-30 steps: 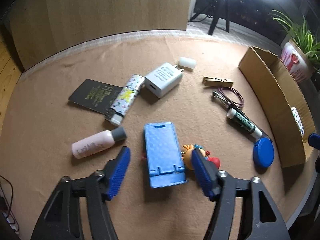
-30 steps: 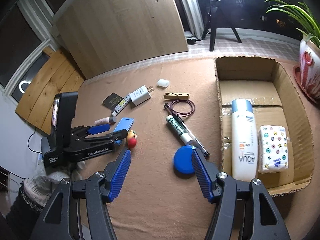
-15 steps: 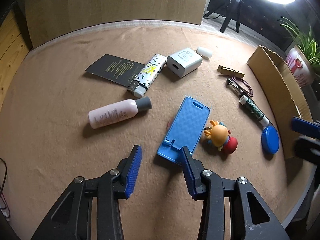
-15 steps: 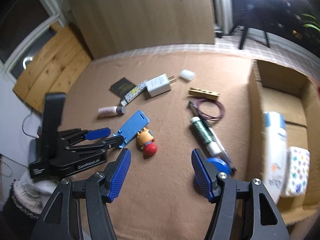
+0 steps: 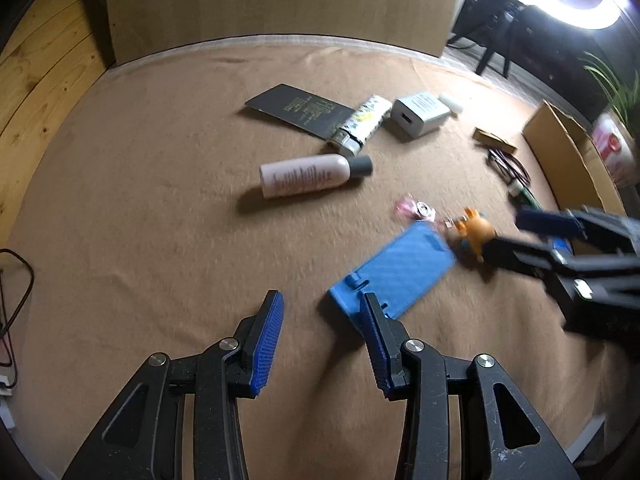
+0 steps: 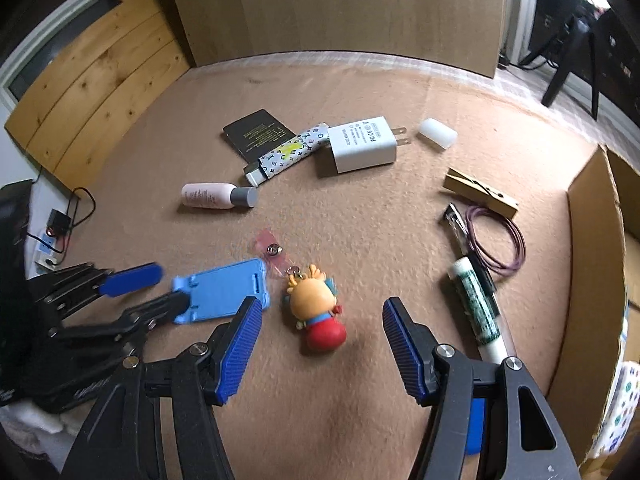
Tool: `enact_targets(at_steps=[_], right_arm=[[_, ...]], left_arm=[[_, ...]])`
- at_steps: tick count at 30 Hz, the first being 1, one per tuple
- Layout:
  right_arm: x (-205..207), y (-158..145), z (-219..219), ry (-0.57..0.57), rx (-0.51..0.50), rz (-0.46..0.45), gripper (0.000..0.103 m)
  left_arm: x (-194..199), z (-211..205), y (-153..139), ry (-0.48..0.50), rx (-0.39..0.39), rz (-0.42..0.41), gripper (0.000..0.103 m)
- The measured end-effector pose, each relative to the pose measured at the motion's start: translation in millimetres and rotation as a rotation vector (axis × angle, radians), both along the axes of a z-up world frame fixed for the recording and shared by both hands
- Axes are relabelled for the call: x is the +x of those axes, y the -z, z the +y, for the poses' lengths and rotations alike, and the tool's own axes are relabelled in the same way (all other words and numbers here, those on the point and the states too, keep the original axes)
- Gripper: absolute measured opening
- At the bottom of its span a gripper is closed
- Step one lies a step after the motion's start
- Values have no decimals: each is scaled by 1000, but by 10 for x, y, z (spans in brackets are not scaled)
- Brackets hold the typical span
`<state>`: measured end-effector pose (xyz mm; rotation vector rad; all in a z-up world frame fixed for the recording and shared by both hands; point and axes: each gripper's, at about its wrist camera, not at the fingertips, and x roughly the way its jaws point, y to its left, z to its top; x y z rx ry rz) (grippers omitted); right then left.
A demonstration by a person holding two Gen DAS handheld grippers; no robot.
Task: Organize objects
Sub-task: 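Grasp the blue phone stand with the left tool while the right tool grasps the cartoon keychain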
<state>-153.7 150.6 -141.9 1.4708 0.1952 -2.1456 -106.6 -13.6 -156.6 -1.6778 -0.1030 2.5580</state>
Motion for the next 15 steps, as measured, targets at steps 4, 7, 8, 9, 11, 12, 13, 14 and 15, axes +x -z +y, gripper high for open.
enact_targets(at_steps=[4, 7, 8, 9, 11, 12, 13, 14, 15], right_arm=[[-52, 49, -61, -14, 27, 7, 59], [-77, 93, -106, -27, 34, -5, 59], [-80, 104, -118, -31, 35, -6, 58], [-76, 117, -130, -35, 38, -9, 57], [-70, 135, -143, -36, 43, -13, 54], [-63, 135, -144, -36, 47, -10, 52], [-58, 133, -141, -36, 51, -8, 51], [-62, 132, -146, -38, 51, -10, 46], [-59, 130, -139, -38, 51, -14, 42]], left_arm=[[67, 139, -82, 107, -22, 24, 56], [51, 221, -143, 169, -28, 48, 63], [39, 244, -147, 179, -34, 51, 65], [15, 277, -140, 196, -45, 54, 65], [-29, 327, -111, 229, -73, 52, 65], [-54, 341, -94, 244, -83, 49, 65], [-63, 368, -79, 262, -95, 44, 65], [-79, 379, -63, 270, -102, 40, 65], [-91, 391, -48, 279, -106, 36, 65]])
